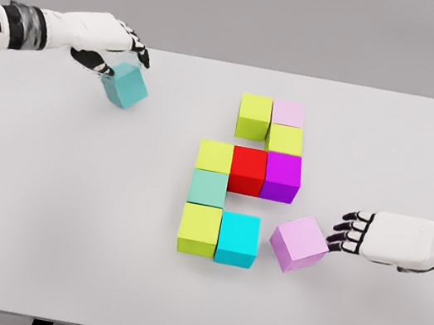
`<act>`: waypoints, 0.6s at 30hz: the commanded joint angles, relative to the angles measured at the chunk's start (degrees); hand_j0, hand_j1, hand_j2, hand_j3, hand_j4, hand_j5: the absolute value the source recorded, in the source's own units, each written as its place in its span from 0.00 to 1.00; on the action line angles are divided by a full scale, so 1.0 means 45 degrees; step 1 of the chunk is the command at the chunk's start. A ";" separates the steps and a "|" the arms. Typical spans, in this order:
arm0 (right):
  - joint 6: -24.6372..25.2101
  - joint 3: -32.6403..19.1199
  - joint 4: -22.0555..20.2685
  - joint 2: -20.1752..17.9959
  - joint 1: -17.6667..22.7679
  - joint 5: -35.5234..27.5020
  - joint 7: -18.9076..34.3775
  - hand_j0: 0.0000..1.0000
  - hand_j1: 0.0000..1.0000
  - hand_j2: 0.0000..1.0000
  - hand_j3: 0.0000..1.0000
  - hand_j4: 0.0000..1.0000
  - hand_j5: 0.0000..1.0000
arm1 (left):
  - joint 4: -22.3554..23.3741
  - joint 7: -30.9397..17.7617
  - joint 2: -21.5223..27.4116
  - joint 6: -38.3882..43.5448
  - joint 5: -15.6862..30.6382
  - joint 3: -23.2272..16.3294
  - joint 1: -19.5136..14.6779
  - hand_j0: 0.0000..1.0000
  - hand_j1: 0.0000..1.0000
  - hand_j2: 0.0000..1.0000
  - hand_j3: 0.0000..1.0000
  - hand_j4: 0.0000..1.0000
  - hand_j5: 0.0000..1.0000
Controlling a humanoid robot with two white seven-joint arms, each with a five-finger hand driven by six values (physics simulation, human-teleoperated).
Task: Assemble the squares on the desktop into the number 2
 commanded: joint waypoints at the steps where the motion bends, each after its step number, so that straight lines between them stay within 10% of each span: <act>1: 0.0017 0.0025 -0.0003 0.0002 0.0020 -0.0078 -0.0006 1.00 1.00 1.00 1.00 1.00 1.00 | 0.0000 -0.0004 -0.0421 0.0017 0.0063 0.0094 0.0000 0.69 0.69 0.69 0.69 0.69 0.69; 6: 0.0017 0.0025 -0.0023 0.0138 0.0235 -0.0118 -0.0045 1.00 1.00 1.00 1.00 1.00 1.00 | 0.0137 -0.0160 -0.0832 0.0017 0.0063 0.0191 -0.0137 0.73 0.73 0.73 0.73 0.73 0.73; 9: 0.0017 0.0025 -0.0023 0.0236 0.0274 -0.0157 -0.0045 1.00 1.00 1.00 1.00 1.00 1.00 | 0.0039 -0.0121 -0.0657 0.0017 0.0102 0.0485 -0.0059 1.00 1.00 1.00 1.00 1.00 1.00; 18: 0.0017 -0.0423 0.0017 -0.0252 0.0274 -0.0040 -0.0006 1.00 1.00 1.00 1.00 1.00 1.00 | -0.0137 -0.0140 0.1237 0.0017 0.0043 0.0426 -0.0079 1.00 1.00 1.00 1.00 1.00 1.00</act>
